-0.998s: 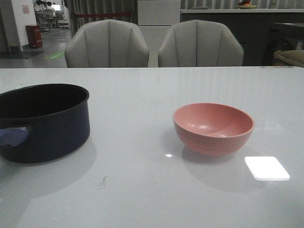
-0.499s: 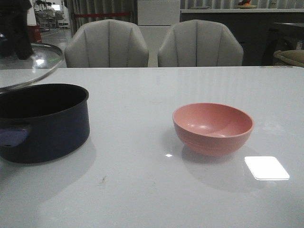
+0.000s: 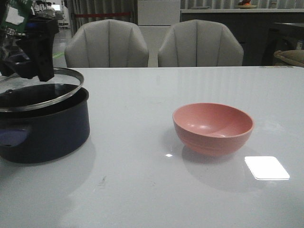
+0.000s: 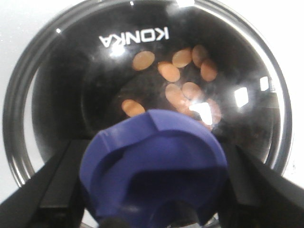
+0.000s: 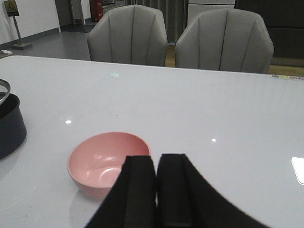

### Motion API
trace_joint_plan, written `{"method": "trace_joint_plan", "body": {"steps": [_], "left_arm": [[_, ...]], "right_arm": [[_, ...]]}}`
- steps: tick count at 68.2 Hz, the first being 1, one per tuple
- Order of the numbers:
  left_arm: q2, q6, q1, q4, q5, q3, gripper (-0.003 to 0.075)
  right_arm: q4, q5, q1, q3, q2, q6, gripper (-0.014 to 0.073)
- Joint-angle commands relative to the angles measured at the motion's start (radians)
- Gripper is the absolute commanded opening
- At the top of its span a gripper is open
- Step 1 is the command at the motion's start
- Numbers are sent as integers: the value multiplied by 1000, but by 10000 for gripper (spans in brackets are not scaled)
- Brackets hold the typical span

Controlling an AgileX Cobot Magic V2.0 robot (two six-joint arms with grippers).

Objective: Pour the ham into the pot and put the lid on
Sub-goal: 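Lower the glass lid onto the pot with the left gripper, then open the left gripper and lift it off the lid knob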

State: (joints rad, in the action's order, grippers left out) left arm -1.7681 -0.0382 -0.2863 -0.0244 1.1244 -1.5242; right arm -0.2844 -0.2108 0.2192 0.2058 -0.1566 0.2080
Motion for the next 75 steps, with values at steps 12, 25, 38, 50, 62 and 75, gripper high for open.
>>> {"method": "trace_joint_plan", "body": {"steps": [12,25,38,50,62,75], "left_arm": [[36,-1,-7,-13,-68,-36,283],[-15,-1,-7,-13,-42,-36,283],[-41,-1,-7,-13,-61,-36,349],[-46,-1,-7,-13,-70,-36,512],[-46,-1,-7,-16,-70,-36,575],[-46,-1,-7,-3,-63,-36,575]], "right_arm": [[4,88,-2,27,-9,6,164],[4,88,-2,27,-9,6,164],[4,88,-2,27,-9,6,164],[4,88,-2,27,-9,6,164],[4,88,-2,27,-9,6,164],[4,88,-2,27,-9,6,164]]}}
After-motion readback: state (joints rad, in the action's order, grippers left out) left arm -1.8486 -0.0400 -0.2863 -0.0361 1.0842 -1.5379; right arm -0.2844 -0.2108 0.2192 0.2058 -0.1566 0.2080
